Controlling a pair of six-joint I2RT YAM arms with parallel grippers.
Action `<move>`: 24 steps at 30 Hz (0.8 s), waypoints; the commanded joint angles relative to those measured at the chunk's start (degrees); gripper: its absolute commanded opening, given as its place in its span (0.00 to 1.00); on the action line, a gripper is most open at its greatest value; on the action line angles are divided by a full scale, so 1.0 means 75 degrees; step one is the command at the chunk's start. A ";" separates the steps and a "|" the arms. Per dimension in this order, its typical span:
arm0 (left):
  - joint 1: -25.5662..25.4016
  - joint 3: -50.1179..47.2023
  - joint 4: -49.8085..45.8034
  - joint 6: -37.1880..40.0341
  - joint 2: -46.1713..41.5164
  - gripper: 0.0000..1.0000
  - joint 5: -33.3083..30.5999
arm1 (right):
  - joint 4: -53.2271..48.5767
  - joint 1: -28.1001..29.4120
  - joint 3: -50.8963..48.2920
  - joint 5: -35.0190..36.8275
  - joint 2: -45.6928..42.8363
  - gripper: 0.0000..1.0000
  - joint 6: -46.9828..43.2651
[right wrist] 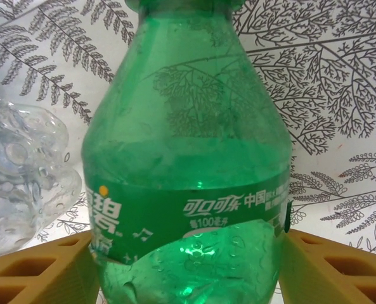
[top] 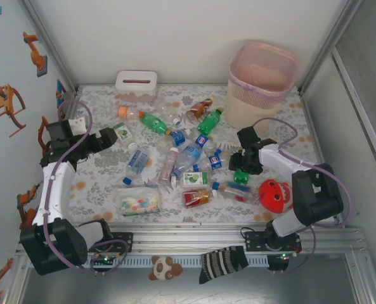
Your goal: Put the plastic bottles in the bin
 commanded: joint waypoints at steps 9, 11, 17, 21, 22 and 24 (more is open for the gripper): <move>0.0059 -0.0012 0.0242 -0.0343 0.0111 0.99 0.0314 | -0.0108 0.0056 -0.0121 0.0285 -0.0224 0.63 0.0061; 0.0059 0.0000 0.0259 -0.0407 0.0104 0.99 0.0320 | -0.0247 0.0056 -0.0075 0.0323 -0.0362 0.62 0.0032; 0.0059 -0.0036 0.0526 -0.0648 0.0072 0.99 0.0688 | -0.0786 0.0058 0.0162 0.0426 -0.1024 0.61 -0.0079; 0.0055 -0.0028 0.0624 -0.0412 -0.0162 1.00 0.0959 | -0.1166 0.0057 0.0465 0.0379 -0.1540 0.61 -0.0139; 0.0059 -0.0067 0.0694 -0.0337 -0.0302 1.00 0.1003 | -0.1266 0.0056 0.0585 0.0369 -0.1658 0.61 -0.0158; 0.0048 -0.0197 0.0869 -0.0251 -0.0610 1.00 0.1156 | -0.1460 0.0057 0.0841 0.0326 -0.1863 0.61 -0.0196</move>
